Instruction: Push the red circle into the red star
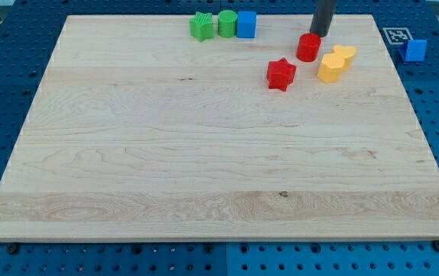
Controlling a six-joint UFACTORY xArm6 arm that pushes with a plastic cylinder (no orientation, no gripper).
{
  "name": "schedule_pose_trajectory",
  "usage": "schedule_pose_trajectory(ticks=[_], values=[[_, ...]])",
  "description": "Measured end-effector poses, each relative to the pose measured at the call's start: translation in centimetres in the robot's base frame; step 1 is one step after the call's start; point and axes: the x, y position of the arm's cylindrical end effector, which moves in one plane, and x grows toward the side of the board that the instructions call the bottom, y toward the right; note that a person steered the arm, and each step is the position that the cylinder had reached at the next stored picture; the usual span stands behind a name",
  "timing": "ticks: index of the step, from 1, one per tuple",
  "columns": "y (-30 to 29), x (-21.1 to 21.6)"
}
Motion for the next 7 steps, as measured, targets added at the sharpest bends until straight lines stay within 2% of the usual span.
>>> schedule_pose_trajectory(ticks=[3,6,7], values=[[-0.9,3.5],[-3.8,7.3],[-5.9,7.4]])
